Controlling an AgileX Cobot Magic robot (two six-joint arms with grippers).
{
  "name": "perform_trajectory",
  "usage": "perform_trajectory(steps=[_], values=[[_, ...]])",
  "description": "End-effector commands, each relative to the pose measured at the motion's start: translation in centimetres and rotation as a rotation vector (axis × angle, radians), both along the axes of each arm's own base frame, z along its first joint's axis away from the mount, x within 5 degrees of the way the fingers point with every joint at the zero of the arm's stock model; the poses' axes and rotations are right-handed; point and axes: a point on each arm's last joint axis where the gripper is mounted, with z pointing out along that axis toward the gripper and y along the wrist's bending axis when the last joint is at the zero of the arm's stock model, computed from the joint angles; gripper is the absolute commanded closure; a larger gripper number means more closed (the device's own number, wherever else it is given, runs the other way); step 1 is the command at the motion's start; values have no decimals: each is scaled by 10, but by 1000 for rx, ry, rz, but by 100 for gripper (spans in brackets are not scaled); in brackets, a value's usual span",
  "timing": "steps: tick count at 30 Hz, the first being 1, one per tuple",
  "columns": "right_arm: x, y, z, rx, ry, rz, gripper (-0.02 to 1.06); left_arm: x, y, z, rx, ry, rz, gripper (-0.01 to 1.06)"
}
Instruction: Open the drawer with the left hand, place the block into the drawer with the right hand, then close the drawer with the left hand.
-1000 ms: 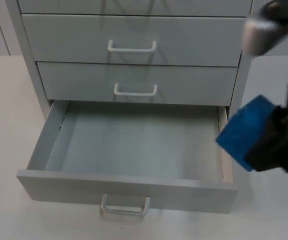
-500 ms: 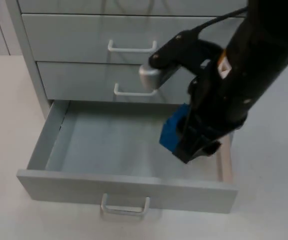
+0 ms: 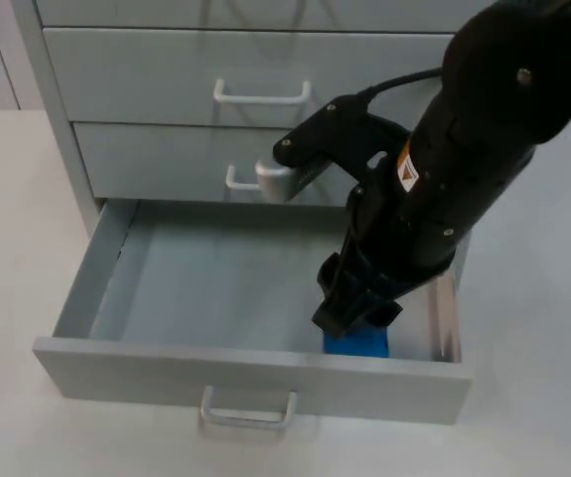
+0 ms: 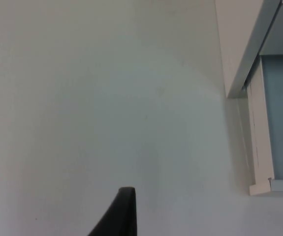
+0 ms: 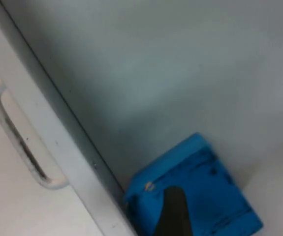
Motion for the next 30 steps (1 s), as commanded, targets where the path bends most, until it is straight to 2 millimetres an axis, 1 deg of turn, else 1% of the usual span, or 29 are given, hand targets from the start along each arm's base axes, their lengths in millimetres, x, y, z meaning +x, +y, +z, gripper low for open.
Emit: perform_trajectory(steps=[1, 2, 3, 5, 6, 9, 10, 11, 12, 14, 16, 17, 19, 21, 25, 30], values=[[0, 2, 4, 3, -9, 8, 44, -1, -2, 0, -21, -7, 0, 0], [-2, 1, 7, 0, -5, 2, 44, -1, -2, 0, -21, -7, 0, 0], [-3, -1, 14, 3, -5, -5, 44, -1, -2, 0, -21, -7, 0, 0], [-10, -8, 34, -1, 7, -28, 44, -1, -2, 0, -21, -7, 0, 0], [-10, -8, 34, -1, 7, -28, 44, -1, -2, 0, -21, -7, 0, 0], [-25, -21, 68, 17, 31, -62, 44, -1, -2, 0, -21, -7, 0, 0], [-25, -21, 68, 17, 31, -62, 44, -1, -2, 0, -21, -7, 0, 0], [-31, -26, 78, 38, 31, -69, 44, -1, -2, 0, -21, -7, 0, 0], [-42, -34, 91, 84, 25, -79, 44, -1, -2, 0, -21, -7, 0, 0], [-58, -47, 96, 138, 24, -94, 44, -1, -2, 0, -21, -7, 0, 0], [-62, -50, 97, 143, 20, -93, 44, -1, -2, 0, -21, -7, 0, 0], [-69, -57, 98, 162, 16, -97, 44, -1, -2, 0, -21, -7, 0, 0], [-85, -72, 92, 157, 21, -97, 44, -1, -2, 0, -21, -7, 0, 0], [-93, -80, 89, 148, 29, -98, 44, -1, -2, 0, -21, -7, 0, 0], [-99, -86, 83, 131, 45, -100, 44, -1, -2, 0, -23, -7, 1, 0], [-100, -87, 81, 124, 51, -100, 44, -1, -2, 0, -23, -7, 1, 0]])
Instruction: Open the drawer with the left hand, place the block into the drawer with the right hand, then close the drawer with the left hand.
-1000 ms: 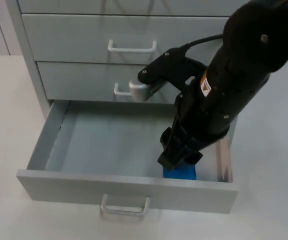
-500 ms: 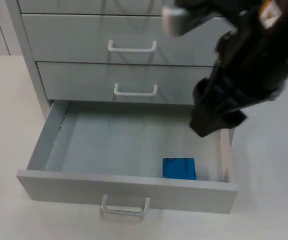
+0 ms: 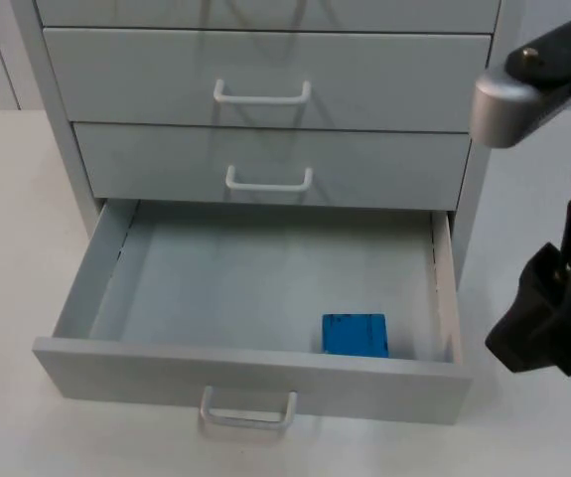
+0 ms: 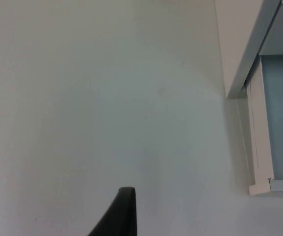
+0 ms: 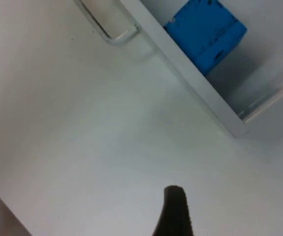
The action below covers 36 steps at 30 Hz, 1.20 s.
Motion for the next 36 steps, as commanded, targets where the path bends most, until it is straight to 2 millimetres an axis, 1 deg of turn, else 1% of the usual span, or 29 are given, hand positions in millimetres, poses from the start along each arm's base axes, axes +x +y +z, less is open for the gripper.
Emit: perform_trajectory(steps=[1, 4, 8, 10, 12, 13, 14, 15, 17, 18, 22, 23, 25, 26, 27, 28, 30, 32, 36], values=[[-1, 0, 1, 9, -11, 6, 44, -1, -2, 0, -23, -7, 1, 0], [-1, 0, 1, 6, -10, -1, 44, -1, -2, 0, -23, -7, 1, 0], [-3, -2, 0, 6, 30, -67, 44, -1, -2, 0, -23, -7, 1, 0], [1, -9, -2, -4, 54, -125, 44, -1, -2, 0, -21, -7, 0, 0], [9, -21, -4, -15, 51, -206, 44, -1, -2, 0, -21, -7, 0, 0], [9, -21, -4, -15, 51, -206, 44, -1, -2, 0, -21, -7, 0, 0], [20, -37, -6, -25, 48, -298, 44, -1, -2, 0, -21, -7, 0, 0], [25, -47, -7, -25, 54, -350, 44, -1, -2, 0, -21, -7, 0, 0], [38, -75, -8, -38, 78, -480, 44, -1, -2, 0, -23, -7, 1, 0], [38, -75, -8, -38, 78, -480, 44, -1, -2, 0, -23, -7, 1, 0], [51, -132, -9, -51, 144, -739, 44, -1, -2, 0, -23, -7, 1, 0], [51, -132, -9, -51, 144, -739, 44, -1, -2, 0, -23, -7, 1, 0], [51, -156, -10, -57, 169, -840, 44, -1, -2, 0, -23, -7, 1, 0], [50, -172, -8, -58, 178, -906, 44, -1, -2, 0, -23, -7, 1, 0], [49, -177, -8, -64, 185, -924, 44, -1, -2, 0, -23, -7, 1, 0], [49, -177, -8, -64, 185, -924, 44, -1, -2, 0, -23, -7, 1, 0], [46, -184, -7, -90, 190, -938, 44, -1, -2, 0, -23, -7, 1, 0], [44, -185, -7, -126, 204, -927, 44, -1, -2, 0, -23, -7, 1, 0], [44, -184, -6, -118, 193, -918, 44, -1, -2, 0, -23, -7, 1, 0]])
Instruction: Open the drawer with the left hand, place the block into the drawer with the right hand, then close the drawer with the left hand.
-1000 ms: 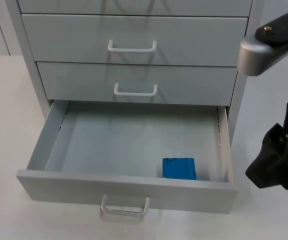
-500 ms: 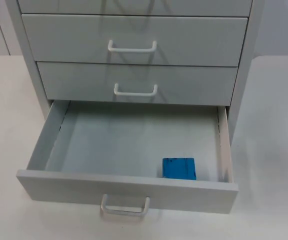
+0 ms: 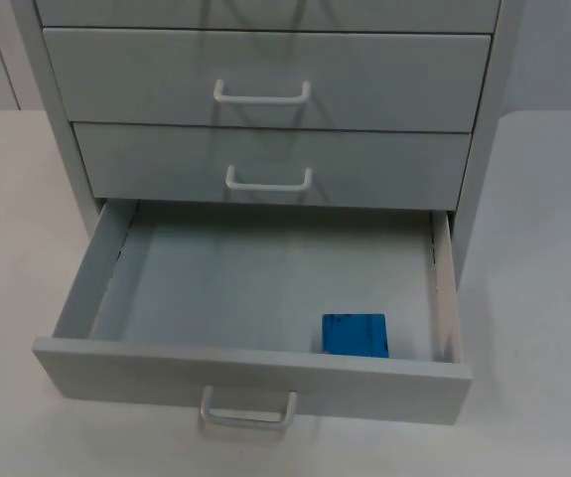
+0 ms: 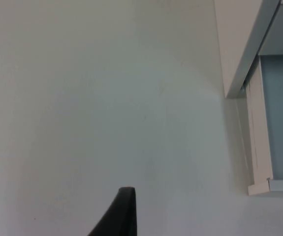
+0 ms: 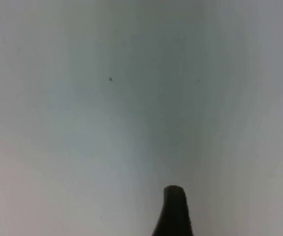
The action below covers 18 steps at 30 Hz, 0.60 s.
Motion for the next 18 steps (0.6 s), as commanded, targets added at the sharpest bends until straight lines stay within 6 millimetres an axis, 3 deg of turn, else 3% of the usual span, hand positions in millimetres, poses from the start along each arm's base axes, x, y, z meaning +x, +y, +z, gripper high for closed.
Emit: perform_trajectory(steps=[1, 18], values=[[-2, 2, 5, 9, -37, 34, 44, -1, -1, 0, -17, -7, 0, 0], [-15, 10, 34, 20, -196, 83, 44, -1, -2, -1, -36, 4, 2, 1]])
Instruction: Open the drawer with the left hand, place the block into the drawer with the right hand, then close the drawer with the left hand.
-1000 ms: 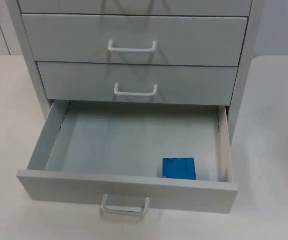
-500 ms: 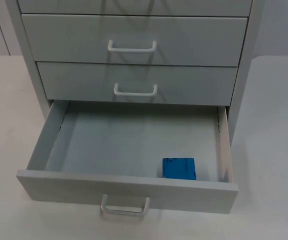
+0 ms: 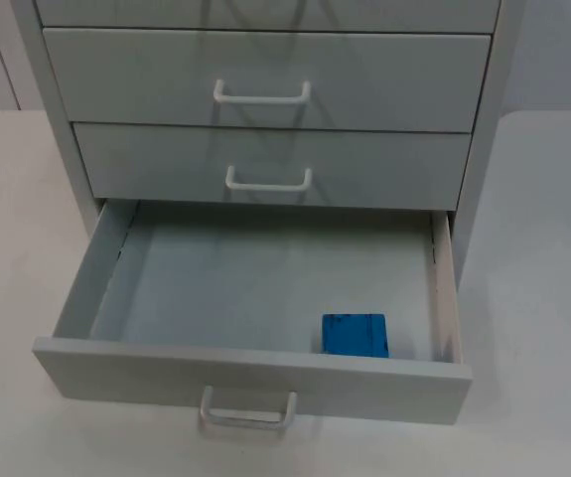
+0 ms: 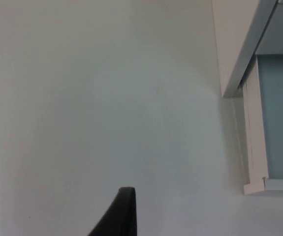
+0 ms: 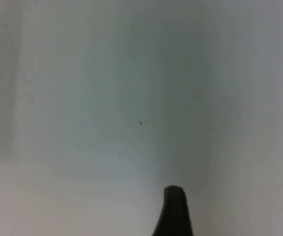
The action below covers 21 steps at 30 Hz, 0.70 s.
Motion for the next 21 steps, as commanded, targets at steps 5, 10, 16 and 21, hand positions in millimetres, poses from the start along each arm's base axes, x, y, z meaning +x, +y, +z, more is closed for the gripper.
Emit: perform_trajectory(steps=[5, 10, 16, 21], values=[[-6, 1, 2, -5, 19, 15, 44, 2, -4, -4, -60, 24, 3, 25], [-8, 1, 2, -7, 35, 16, 44, 13, -12, -10, -84, 64, -85, 105], [-7, 1, 3, -15, 24, 22, 44, 29, -24, -2, -143, 108, -217, 105], [-6, 1, 3, -7, 14, 21, 44, 49, -45, 22, -76, 102, -375, 105]])
